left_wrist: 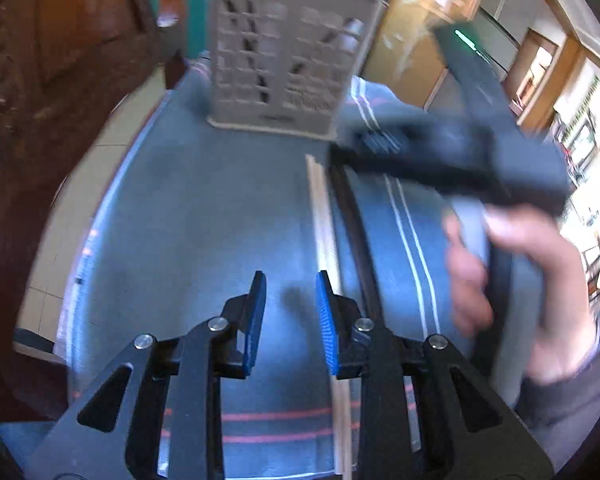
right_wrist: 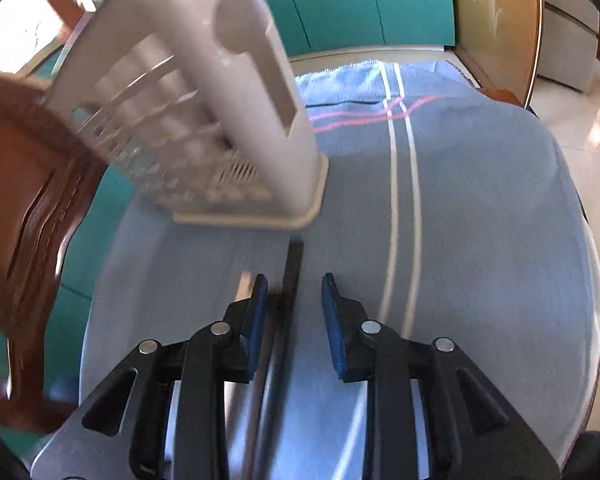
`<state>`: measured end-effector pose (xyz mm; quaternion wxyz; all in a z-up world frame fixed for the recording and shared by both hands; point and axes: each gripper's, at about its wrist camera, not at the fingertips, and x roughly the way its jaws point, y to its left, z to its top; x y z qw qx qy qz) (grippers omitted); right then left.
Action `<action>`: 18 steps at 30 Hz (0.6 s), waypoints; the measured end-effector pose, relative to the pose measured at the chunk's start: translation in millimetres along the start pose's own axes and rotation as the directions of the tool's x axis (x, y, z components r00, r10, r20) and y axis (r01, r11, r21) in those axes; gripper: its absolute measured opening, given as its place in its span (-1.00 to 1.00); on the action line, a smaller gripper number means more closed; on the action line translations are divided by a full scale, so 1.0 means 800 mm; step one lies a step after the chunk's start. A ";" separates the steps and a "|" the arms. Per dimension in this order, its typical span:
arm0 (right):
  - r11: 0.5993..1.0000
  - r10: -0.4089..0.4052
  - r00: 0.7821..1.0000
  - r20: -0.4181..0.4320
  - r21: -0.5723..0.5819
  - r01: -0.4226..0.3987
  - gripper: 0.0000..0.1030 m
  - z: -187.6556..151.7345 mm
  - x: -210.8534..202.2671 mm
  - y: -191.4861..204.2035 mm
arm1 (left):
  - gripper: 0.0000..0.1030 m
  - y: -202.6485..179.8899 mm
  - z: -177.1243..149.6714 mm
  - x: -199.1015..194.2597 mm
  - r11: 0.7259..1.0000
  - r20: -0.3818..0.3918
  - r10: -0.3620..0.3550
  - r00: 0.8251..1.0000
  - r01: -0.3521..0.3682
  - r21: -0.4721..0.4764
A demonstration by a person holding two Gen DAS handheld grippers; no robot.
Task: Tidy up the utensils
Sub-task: 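Move both open tools over the remaining chopsticks on the cloth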
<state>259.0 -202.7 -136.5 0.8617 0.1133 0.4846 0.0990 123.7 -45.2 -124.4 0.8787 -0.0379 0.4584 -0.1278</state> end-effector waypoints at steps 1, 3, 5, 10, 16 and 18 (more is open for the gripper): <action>0.999 -0.025 1.000 -0.002 -0.024 0.025 -0.52 0.004 0.004 0.005 | -0.49 -0.004 -0.003 0.002 1.000 -0.005 -0.005 1.000 0.005 0.013; 0.996 -0.066 0.998 0.000 -0.055 0.066 -0.73 0.006 0.007 0.009 | -0.49 -0.011 -0.005 0.005 1.000 -0.005 -0.011 1.000 0.011 0.026; 0.995 -0.066 0.998 -0.003 -0.078 0.066 -0.80 0.003 0.006 0.007 | -0.49 -0.013 -0.006 0.007 0.999 -0.005 -0.010 1.000 0.011 0.037; 0.991 -0.053 0.999 -0.007 -0.126 0.052 -0.81 -0.016 -0.010 -0.007 | -0.49 -0.006 -0.009 0.018 0.999 -0.026 0.010 1.000 -0.008 0.045; 0.995 -0.017 1.000 -0.001 -0.103 0.017 -0.80 -0.054 -0.045 -0.034 | -0.49 0.001 -0.008 0.028 1.000 -0.039 -0.008 0.999 0.008 0.014; 0.997 0.001 1.000 0.015 -0.079 0.001 -0.79 -0.064 -0.063 -0.040 | -0.49 -0.002 -0.008 0.027 1.000 -0.038 -0.022 0.999 0.022 0.019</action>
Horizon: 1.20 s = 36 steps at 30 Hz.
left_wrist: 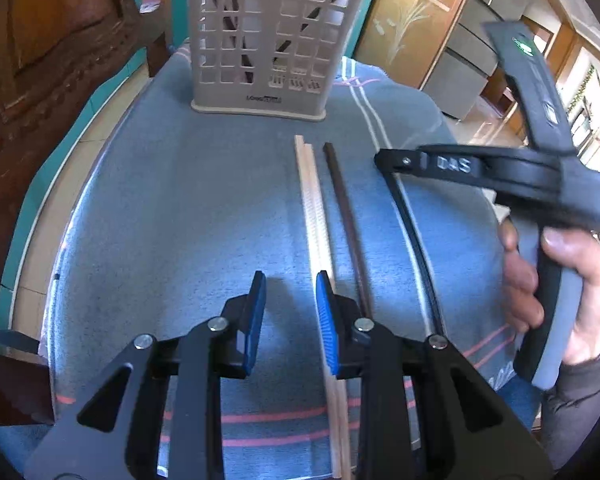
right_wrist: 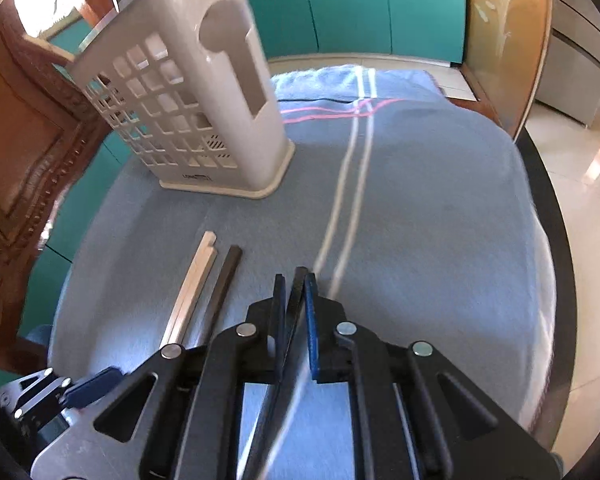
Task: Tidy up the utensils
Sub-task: 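Move both open tools over the remaining chopsticks on the cloth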
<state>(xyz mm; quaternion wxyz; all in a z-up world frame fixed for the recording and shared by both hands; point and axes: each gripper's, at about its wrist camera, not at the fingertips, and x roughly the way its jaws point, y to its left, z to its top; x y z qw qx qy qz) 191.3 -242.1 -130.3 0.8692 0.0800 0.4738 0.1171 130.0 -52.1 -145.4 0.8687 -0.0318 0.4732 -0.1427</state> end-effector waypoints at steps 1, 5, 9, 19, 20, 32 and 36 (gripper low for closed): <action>1.000 0.004 1.000 0.003 0.006 -0.005 -0.79 -0.005 -0.008 -0.002 | -0.49 -0.003 0.000 0.002 1.000 -0.002 -0.001 1.000 0.001 0.010; 1.000 -0.012 1.000 -0.010 0.007 0.012 -0.78 -0.017 -0.020 -0.004 | -0.49 -0.011 0.001 0.010 0.998 0.004 0.037 0.999 -0.038 0.045; 1.000 -0.010 1.000 -0.026 0.000 0.010 -0.60 -0.031 -0.026 -0.003 | -0.51 -0.006 0.003 0.010 0.999 -0.005 0.041 0.999 -0.041 0.023; 0.994 -0.056 0.997 -0.049 -0.093 0.052 -0.53 -0.055 -0.021 0.028 | -0.51 0.007 -0.001 -0.003 0.989 0.004 0.149 0.989 -0.149 0.006; 0.994 -0.059 0.997 -0.051 -0.098 0.054 -0.53 -0.055 -0.019 0.029 | -0.49 0.008 -0.003 -0.005 0.988 0.004 0.154 0.988 -0.154 0.005; 0.984 -0.089 0.995 -0.033 -0.155 0.083 -0.33 -0.061 -0.013 0.045 | -0.23 0.014 -0.004 0.001 0.979 -0.003 0.205 0.979 -0.204 0.024; 0.974 -0.150 0.989 -0.007 -0.174 0.146 -0.32 -0.066 -0.017 0.044 | -0.23 0.014 -0.003 0.001 0.978 -0.002 0.207 0.978 -0.207 0.023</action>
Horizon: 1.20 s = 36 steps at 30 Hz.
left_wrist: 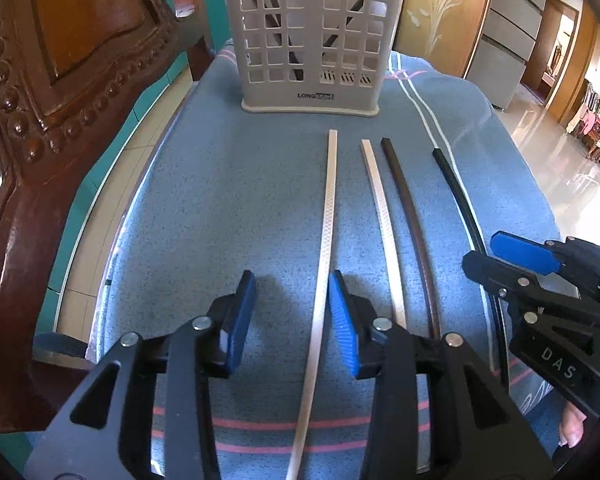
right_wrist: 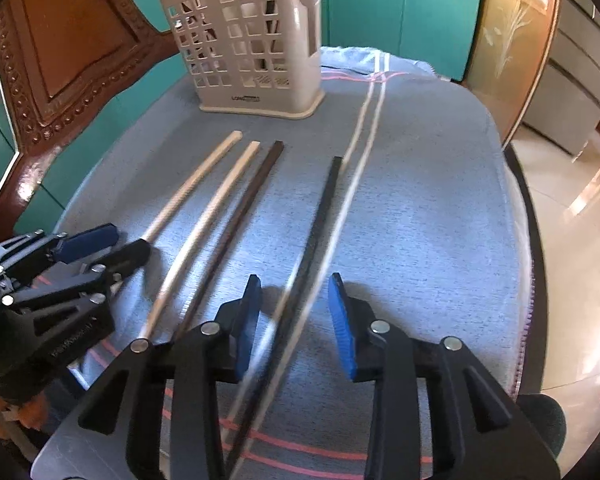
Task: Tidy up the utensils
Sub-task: 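Move both open tools over the remaining chopsticks on the cloth, then close the left tool on a white chopstick while the right tool grasps a black one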
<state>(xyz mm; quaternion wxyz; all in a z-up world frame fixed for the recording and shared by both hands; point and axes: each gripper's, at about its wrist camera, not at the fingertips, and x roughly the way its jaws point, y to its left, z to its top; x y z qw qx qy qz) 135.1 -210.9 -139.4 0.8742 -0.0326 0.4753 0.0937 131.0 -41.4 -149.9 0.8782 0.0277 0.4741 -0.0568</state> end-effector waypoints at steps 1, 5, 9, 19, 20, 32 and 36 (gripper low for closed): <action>1.000 -0.010 1.000 0.000 -0.007 0.010 -0.28 -0.001 -0.001 -0.001 | -0.23 0.000 0.000 0.000 1.000 0.002 0.001 1.000 -0.001 0.000; 0.999 -0.037 0.999 -0.003 -0.023 0.037 -0.22 -0.002 -0.002 0.001 | -0.20 -0.003 -0.003 0.001 1.000 0.009 0.015 1.000 -0.015 0.008; 0.998 -0.052 0.999 0.006 -0.039 0.052 -0.21 -0.003 -0.002 0.005 | -0.20 -0.004 -0.004 0.000 1.000 0.007 0.018 1.000 -0.018 0.009; 0.993 -0.036 0.999 0.015 -0.116 0.038 -0.69 -0.008 -0.006 0.019 | -0.69 -0.013 -0.006 -0.004 0.999 -0.007 -0.011 1.000 0.011 0.040; 0.992 -0.038 0.999 0.014 -0.120 0.039 -0.71 -0.009 -0.007 0.021 | -0.71 -0.013 -0.007 -0.004 0.999 -0.010 -0.013 1.000 0.013 0.041; 0.997 -0.054 0.998 -0.022 -0.050 0.052 -0.79 -0.008 -0.013 -0.018 | -0.73 -0.010 -0.014 -0.012 0.999 -0.045 0.001 0.999 0.000 0.040; 0.997 -0.063 0.998 -0.017 -0.036 0.062 -0.55 -0.008 -0.010 -0.021 | -0.62 -0.010 -0.011 -0.009 0.999 -0.042 0.003 0.999 -0.001 0.046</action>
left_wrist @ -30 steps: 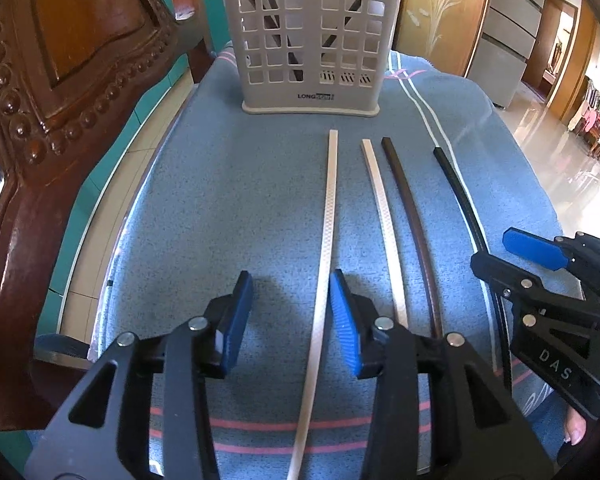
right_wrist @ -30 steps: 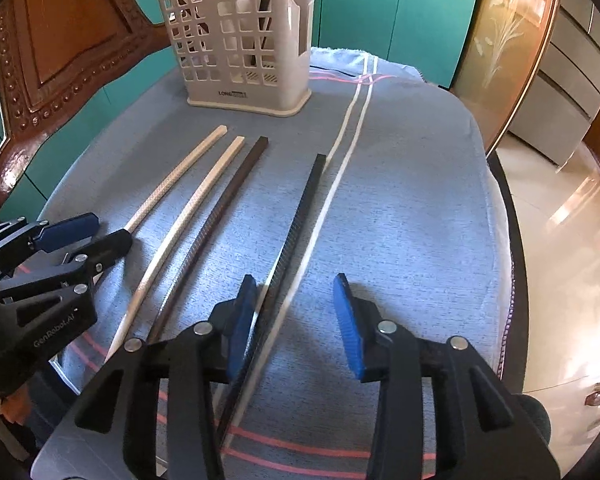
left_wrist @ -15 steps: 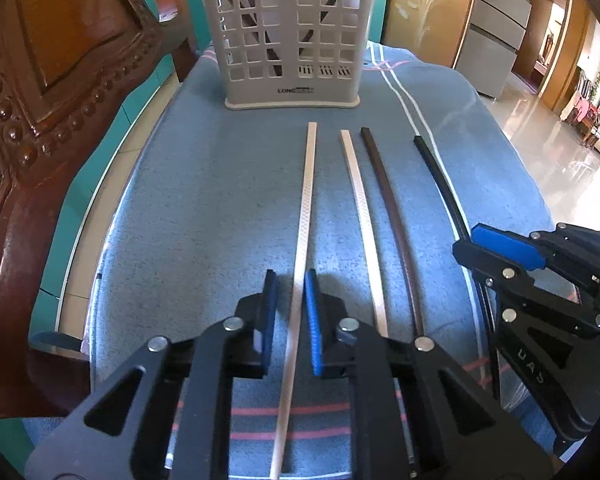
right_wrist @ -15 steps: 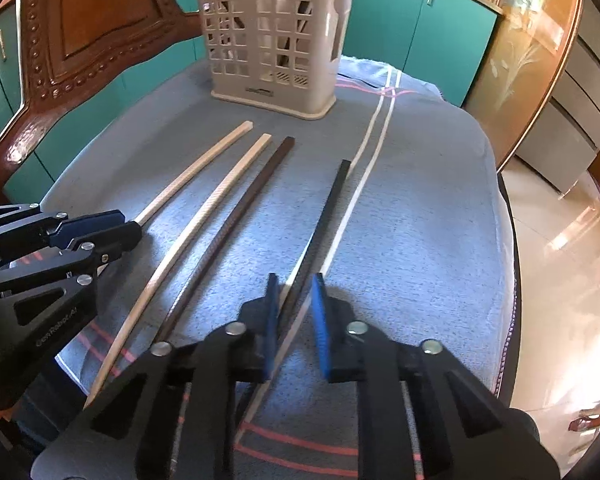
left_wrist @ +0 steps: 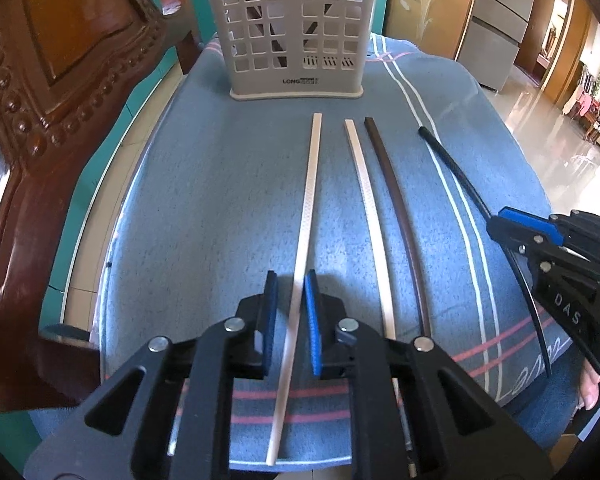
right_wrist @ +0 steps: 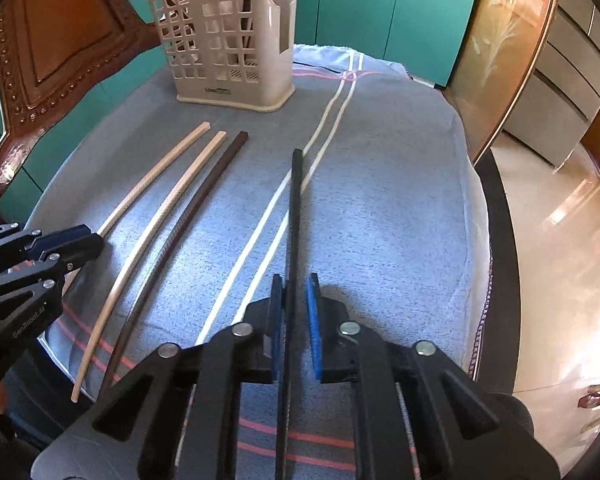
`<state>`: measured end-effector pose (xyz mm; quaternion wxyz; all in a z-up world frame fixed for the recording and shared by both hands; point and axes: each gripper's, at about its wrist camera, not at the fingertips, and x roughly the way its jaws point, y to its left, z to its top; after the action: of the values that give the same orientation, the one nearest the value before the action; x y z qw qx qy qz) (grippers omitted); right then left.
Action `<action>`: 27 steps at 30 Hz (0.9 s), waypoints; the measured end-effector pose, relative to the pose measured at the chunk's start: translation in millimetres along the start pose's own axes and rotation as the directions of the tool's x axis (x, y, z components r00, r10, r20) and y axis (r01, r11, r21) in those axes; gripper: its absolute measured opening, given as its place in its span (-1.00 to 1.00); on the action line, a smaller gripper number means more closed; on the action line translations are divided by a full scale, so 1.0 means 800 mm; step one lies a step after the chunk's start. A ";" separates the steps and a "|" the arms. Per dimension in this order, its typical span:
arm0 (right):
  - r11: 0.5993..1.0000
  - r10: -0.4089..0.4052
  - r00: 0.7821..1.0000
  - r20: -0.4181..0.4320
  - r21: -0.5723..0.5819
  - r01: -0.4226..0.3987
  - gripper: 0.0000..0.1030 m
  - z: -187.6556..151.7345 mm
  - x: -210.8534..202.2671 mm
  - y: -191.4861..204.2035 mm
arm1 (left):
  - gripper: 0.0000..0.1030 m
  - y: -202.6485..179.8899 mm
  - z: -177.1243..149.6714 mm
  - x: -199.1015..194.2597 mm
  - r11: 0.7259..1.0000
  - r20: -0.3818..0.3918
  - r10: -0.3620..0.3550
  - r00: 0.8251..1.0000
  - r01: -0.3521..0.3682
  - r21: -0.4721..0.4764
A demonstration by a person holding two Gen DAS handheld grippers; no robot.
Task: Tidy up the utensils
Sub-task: 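Close the left tool on a white chopstick while the right tool grasps a black one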
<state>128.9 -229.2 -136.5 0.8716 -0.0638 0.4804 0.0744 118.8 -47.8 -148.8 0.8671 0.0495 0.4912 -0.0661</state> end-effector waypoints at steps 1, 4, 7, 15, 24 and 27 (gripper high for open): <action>1.000 -0.006 1.000 0.002 -0.001 0.006 -0.42 0.000 0.001 0.001 | -0.59 0.002 0.002 0.001 1.000 -0.001 0.002 1.000 -0.002 -0.004; 1.000 -0.011 1.000 0.005 0.008 0.011 -0.29 0.001 0.003 0.000 | -0.48 0.006 0.006 0.004 1.000 -0.002 -0.001 1.000 0.001 -0.012; 1.000 -0.009 1.000 0.006 0.020 0.009 -0.20 0.002 0.004 -0.004 | -0.37 0.011 0.008 0.006 1.000 -0.002 -0.002 1.000 0.002 -0.020; 0.998 0.015 1.000 0.007 0.059 -0.015 0.01 0.002 0.007 -0.014 | -0.03 0.017 0.009 0.008 0.999 -0.002 0.013 1.000 -0.014 -0.037; 0.998 0.015 1.000 0.005 0.055 -0.016 0.22 0.006 0.012 -0.009 | 0.20 0.027 0.010 0.012 0.999 -0.011 0.001 1.000 -0.002 -0.047; 0.998 0.018 1.000 0.006 0.053 -0.018 0.22 0.005 0.012 -0.010 | 0.38 0.033 0.011 0.014 0.998 -0.017 -0.017 1.000 0.016 -0.054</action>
<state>138.6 -235.6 -142.2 0.8736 -0.0363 0.4802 0.0696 136.6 -24.2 -153.3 0.8633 0.0227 0.5006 -0.0596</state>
